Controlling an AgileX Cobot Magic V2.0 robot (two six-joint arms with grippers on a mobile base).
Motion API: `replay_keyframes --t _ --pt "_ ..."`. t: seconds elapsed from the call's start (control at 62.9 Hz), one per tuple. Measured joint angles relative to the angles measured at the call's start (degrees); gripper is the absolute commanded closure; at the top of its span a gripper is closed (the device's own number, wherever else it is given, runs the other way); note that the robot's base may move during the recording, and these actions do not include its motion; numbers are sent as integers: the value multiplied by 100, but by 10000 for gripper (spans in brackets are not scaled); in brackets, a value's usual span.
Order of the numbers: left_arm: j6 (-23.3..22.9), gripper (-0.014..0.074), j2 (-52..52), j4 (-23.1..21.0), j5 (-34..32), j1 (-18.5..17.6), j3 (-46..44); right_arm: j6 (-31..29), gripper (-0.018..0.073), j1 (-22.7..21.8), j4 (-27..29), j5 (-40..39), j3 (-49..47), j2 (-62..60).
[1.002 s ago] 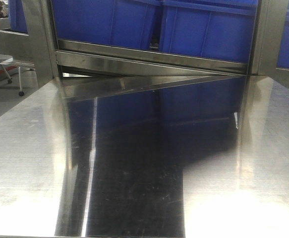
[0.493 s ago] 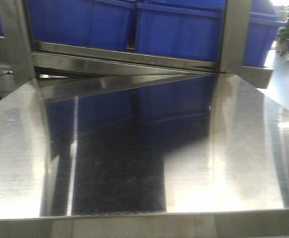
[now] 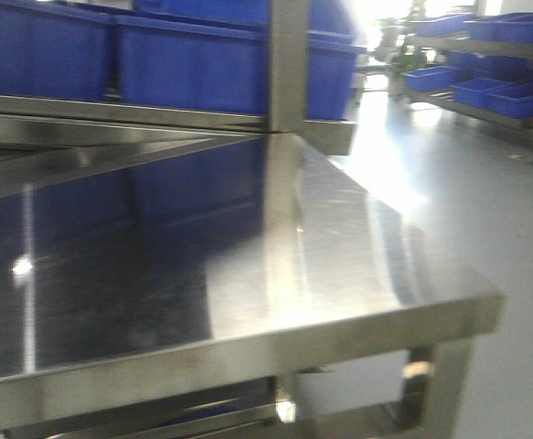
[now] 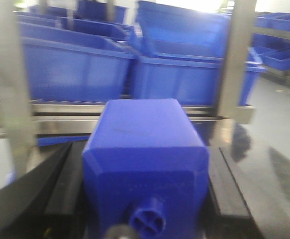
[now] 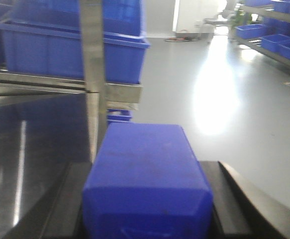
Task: Pick and sort blue part to right shelf
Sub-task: 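Drive the base away from the table carrying both blue parts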
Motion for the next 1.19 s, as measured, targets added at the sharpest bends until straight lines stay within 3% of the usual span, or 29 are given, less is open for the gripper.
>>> replay_keyframes --t 1.193 --pt "0 230 0 0 0 0 0 0 151 0 0 0 0 0"
